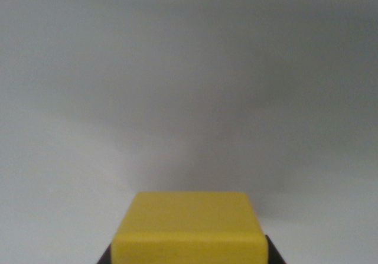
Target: Pick yellow cube
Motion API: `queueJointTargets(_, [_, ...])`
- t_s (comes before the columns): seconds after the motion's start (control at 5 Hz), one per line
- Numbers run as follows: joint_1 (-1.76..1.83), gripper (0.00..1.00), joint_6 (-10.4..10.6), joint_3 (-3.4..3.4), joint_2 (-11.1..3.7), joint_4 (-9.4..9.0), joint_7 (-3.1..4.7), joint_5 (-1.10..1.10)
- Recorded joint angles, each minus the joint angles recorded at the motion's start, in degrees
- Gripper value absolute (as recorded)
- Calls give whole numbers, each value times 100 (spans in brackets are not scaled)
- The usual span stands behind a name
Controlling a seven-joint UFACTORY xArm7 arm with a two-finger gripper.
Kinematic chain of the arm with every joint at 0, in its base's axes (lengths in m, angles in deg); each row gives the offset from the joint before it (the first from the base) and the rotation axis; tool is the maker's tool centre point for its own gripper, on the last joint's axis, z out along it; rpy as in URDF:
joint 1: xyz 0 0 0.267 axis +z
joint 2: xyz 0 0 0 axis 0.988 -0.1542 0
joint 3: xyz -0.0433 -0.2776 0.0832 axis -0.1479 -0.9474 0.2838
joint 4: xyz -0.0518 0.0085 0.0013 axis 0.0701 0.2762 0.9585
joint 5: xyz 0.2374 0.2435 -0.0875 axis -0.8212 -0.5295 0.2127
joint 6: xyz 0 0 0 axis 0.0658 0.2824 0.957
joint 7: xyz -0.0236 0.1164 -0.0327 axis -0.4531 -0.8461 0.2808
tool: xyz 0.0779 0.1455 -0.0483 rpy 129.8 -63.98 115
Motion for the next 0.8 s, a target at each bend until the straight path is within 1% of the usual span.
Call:
queueJointTargets(0.2, [0,100,0,0,0,0,0,0])
queueJointTargets(0.4, [-2,100,-221,3,81,140,-1,-4])
queueJointTargets(0.6, [-2,100,-221,3,81,140,-1,-4])
queueJointTargets(0.8, [-3,100,-452,5,166,286,-2,-8])
